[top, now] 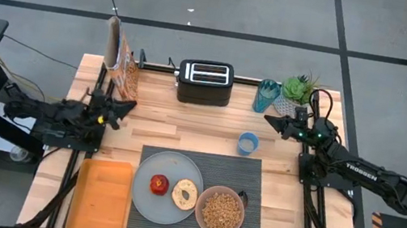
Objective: Arrange a breakfast setting
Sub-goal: Return to Home Position
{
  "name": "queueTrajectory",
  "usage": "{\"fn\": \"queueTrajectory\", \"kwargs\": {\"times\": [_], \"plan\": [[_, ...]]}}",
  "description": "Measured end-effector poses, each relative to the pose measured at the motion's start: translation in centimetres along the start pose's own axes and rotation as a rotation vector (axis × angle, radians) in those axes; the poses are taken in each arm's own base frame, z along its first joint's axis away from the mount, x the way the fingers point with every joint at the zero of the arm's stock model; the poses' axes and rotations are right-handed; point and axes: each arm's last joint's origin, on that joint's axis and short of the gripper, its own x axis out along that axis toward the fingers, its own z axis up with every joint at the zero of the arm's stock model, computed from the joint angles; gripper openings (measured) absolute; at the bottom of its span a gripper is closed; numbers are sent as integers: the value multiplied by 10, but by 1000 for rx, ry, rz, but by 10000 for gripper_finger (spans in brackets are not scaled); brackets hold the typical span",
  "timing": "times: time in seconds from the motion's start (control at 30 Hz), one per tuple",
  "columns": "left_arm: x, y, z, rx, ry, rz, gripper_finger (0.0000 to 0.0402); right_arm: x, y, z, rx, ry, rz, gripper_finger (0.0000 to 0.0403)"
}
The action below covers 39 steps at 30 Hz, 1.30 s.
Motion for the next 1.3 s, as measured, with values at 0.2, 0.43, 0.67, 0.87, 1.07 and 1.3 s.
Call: {"fn": "queueTrajectory", "kwargs": {"times": [0.2,0.43,0.67,0.87,1.07,1.3], "plan": [[4,12,-23,-67,44,27,50,0,1,-1,6,38,29,16],[5,13,-27,33,70,45,50,0,1,-1,3,41,32,16],[7,14,-30,463,105,43,50,1,6,-7,5,78,64,16],[8,14,-32,692,123,34,50,2,11,-14,8,131,108,16],[8,14,-32,801,130,28,50,-1,21,-18,2,163,192,16],[8,14,-32,920,128,18,50,-2,26,-22,1,189,241,16]]}}
